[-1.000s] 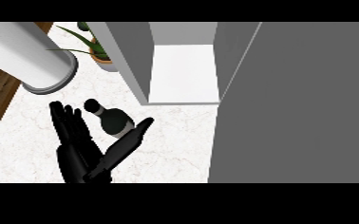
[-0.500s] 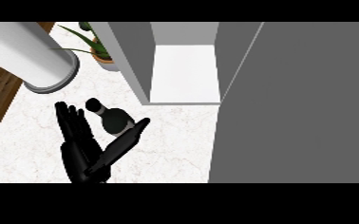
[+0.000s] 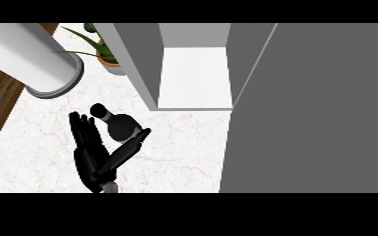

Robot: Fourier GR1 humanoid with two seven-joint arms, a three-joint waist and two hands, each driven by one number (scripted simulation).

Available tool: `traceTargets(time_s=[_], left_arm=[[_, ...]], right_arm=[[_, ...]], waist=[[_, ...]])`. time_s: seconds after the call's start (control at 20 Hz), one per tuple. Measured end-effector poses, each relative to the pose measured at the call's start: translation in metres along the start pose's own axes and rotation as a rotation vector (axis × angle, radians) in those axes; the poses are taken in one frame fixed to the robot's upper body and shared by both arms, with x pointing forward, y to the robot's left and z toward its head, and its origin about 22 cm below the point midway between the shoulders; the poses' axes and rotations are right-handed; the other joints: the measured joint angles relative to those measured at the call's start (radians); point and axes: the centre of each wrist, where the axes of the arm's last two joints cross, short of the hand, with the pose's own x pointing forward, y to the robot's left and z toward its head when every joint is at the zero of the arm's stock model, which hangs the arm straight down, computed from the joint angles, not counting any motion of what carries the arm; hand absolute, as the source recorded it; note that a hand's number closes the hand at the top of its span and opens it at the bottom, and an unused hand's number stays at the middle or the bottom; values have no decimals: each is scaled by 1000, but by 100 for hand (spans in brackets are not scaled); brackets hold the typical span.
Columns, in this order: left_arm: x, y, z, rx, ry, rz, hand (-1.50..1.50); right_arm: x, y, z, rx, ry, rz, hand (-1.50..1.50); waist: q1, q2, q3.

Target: Pick up the wine, place it into the cabinet and close the cabinet

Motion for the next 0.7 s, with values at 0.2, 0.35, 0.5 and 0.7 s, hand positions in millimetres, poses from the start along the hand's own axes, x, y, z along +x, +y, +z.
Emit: traceTargets(time_s=[0.2, 0.35, 0.5, 0.7], left_arm=[[-27, 4, -3, -18, 16, 22, -150], [-42, 8, -5, -26, 24, 39, -150], [-55, 14, -7, -30, 24, 54, -150], [-63, 10, -14, -33, 8, 82, -150]], right_arm=[[0, 2, 1, 10, 13, -5, -150], [0, 0, 2, 2, 9, 4, -150], [1, 2, 2, 7, 12, -6, -150], [2, 3, -1, 9, 11, -7, -150]], waist=[[-2, 0, 1], [-1, -1, 2], [0, -1, 2], [1, -1, 3]])
